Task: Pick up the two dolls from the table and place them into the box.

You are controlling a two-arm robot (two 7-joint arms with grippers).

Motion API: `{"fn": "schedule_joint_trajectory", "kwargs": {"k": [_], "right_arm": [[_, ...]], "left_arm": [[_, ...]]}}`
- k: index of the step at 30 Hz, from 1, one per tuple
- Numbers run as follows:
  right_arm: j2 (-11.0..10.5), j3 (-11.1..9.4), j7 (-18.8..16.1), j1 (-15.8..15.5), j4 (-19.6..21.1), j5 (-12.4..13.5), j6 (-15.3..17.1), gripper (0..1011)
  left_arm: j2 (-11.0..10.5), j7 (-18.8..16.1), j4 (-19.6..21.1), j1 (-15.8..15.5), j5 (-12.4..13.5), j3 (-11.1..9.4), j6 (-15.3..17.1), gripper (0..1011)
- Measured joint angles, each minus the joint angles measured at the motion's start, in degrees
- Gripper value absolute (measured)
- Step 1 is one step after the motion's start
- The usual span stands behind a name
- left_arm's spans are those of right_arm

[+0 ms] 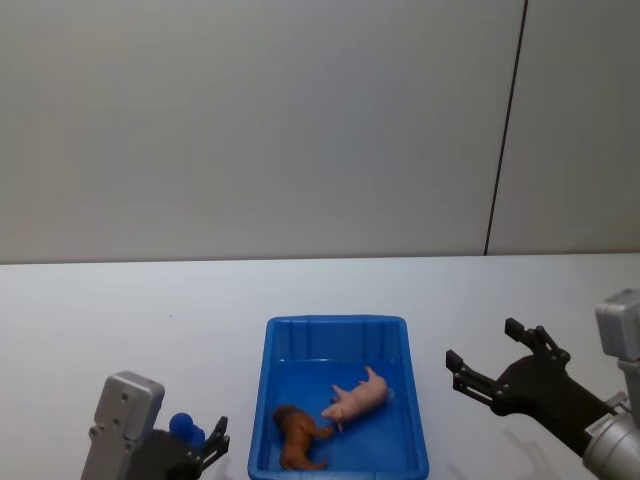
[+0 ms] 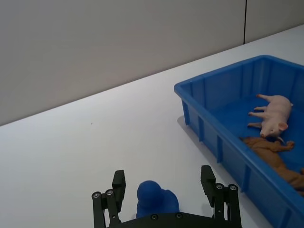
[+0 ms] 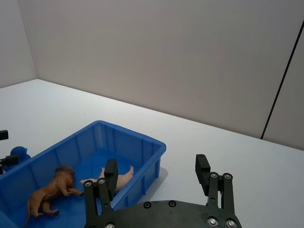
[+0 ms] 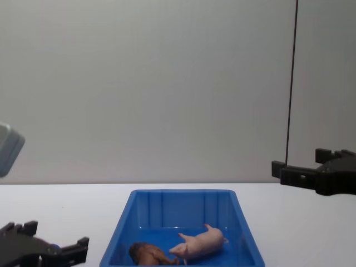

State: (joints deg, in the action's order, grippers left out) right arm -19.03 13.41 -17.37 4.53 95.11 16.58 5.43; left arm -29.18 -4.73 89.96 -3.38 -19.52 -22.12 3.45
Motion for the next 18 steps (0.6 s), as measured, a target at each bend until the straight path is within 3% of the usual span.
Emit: {"fn": "schedule_joint_trajectory", "kwargs": {"k": [14,18], "right_arm": [[0.0,0.0,0.0,0.0,0.0,0.0,0.0,1001],[0.0,0.0,0.0,0.0,0.0,0.0,0.0,1001]], "left_arm": [[1.1,2.9,-5.5,-1.4,0.0,0.5,-0.4,1002],[1.4,3.9,-6.8,-2.0,0.5,0.7,0.3,906]]}}
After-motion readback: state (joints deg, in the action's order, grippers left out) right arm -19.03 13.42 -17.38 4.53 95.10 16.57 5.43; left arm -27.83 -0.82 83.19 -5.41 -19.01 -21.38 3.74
